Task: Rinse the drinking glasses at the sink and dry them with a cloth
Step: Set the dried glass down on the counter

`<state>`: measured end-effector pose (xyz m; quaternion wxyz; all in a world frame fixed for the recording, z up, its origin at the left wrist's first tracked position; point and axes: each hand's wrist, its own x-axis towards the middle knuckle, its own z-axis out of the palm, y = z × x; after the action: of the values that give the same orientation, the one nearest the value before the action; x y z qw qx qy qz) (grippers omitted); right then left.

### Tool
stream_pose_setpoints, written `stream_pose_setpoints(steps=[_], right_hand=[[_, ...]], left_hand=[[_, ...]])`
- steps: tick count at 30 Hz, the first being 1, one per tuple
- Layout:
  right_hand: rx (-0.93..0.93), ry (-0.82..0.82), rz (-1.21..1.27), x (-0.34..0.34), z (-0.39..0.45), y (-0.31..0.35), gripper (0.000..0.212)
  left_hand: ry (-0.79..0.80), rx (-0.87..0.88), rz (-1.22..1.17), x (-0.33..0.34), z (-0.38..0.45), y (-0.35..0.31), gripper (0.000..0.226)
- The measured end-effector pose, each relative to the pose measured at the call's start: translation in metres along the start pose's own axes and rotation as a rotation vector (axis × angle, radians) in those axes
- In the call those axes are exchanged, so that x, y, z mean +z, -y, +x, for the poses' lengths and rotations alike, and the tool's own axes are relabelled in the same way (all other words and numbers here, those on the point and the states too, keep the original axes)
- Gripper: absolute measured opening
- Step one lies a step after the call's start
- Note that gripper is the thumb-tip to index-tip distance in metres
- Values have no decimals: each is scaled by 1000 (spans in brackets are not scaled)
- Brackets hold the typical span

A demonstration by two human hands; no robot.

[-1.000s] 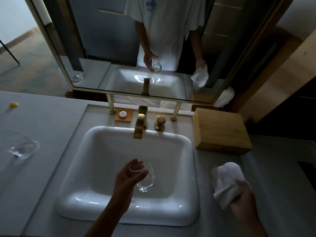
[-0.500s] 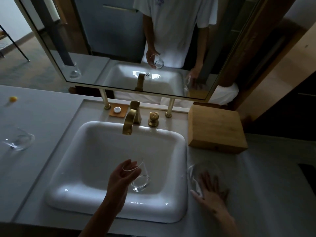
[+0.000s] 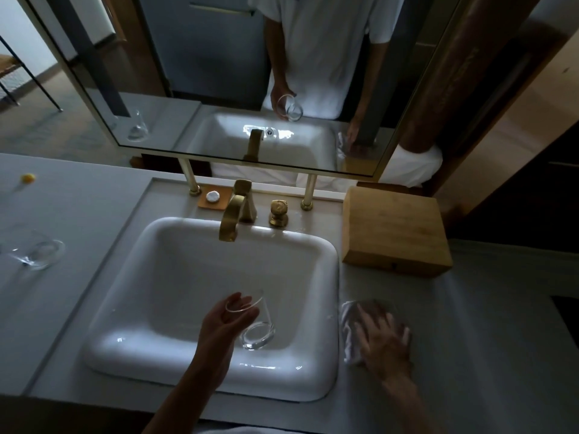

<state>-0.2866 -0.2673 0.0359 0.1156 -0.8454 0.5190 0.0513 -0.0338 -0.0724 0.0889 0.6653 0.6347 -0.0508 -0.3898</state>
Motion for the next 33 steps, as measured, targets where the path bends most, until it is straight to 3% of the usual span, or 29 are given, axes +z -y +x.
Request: stream_pose_setpoints(steps=[2,5,8,13,16,18,19,22,23,25,28,30,33], right_hand=[[-100,76,-33,22,-5,-2,67],[-138,-46,-175,49,-23,-3,57],[-52,-8,-90,46,-20,-3,55],[-40,59,61,47,2,-12,56],[9,176,17,35,5,-11,61],[-44,169,29,21,12,-8,60],[-33,218,78,12,15,-8,56],[-4,56,388,-2,19,-3,58],[104,26,573,-10,17,4,62],[235,23,839,-26,11,22,50],[160,155,1092,-58,1,62,46],[-13,276,1155,-73,-10,87,31],[-160,524,1205,-82,-32,118,41]], left_hand=[[-6,-2,-8,2,-1,-1,67],[11,-9,-19,5,-3,-4,78],[-8,-31,-17,6,-6,-8,99],[1,-89,-69,6,-6,-14,65],[19,-128,-134,5,-8,-14,54],[36,-170,-189,4,-8,-10,46],[50,-195,-221,3,-8,-8,44],[95,-249,-256,1,-10,-4,47],[120,-254,-251,1,-12,-5,50],[175,-253,-244,2,-16,-8,63],[256,-259,-260,3,-23,-10,83],[310,-258,-256,2,-26,-12,68],[346,-222,-237,4,-33,-16,47]])
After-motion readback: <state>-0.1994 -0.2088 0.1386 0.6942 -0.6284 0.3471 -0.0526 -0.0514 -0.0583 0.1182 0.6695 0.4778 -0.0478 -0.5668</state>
